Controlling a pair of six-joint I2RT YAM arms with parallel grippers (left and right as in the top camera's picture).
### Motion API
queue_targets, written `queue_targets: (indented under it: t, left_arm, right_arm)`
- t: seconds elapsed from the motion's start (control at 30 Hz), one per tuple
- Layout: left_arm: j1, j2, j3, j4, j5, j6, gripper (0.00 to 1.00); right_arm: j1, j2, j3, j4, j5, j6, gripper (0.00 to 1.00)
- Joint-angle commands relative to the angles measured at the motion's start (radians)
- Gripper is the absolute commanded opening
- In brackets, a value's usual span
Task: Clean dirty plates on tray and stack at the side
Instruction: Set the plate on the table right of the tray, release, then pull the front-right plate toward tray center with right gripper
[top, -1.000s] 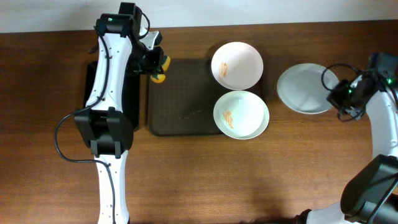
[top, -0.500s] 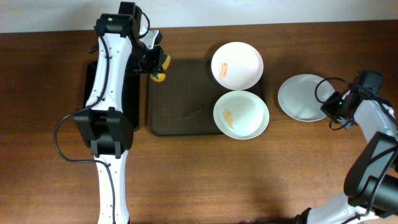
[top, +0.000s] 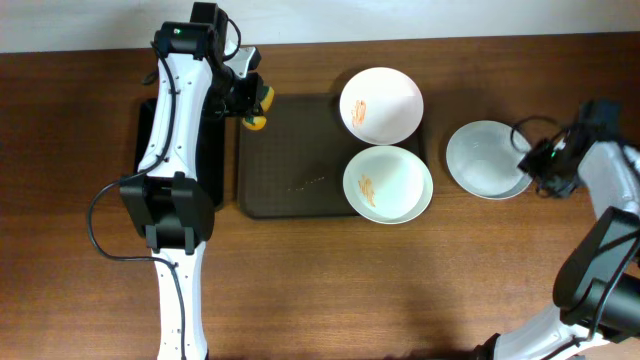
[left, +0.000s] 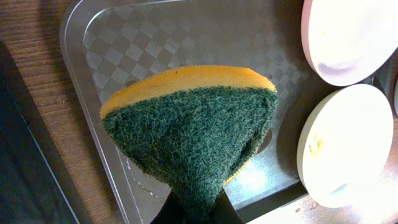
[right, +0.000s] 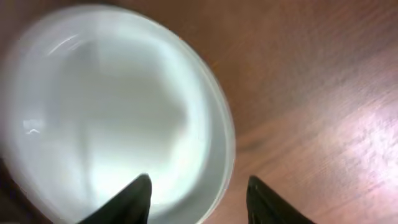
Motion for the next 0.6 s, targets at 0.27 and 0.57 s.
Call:
queue_targets:
  t: [0.27,0.57]
  left_arm:
    - [0.002,-0.004,0.007,0.001,-0.015,0.019,0.01]
    - [0.002,-0.004,0.007,0.006,-0.014,0.019,0.01]
  right_arm:
    - [0.351,-0.071,0.048,-0.286,-0.150,-0.032,0.41]
    - [0.543,-0.069,-0.237,-0.040,0.056,0.070,0.33]
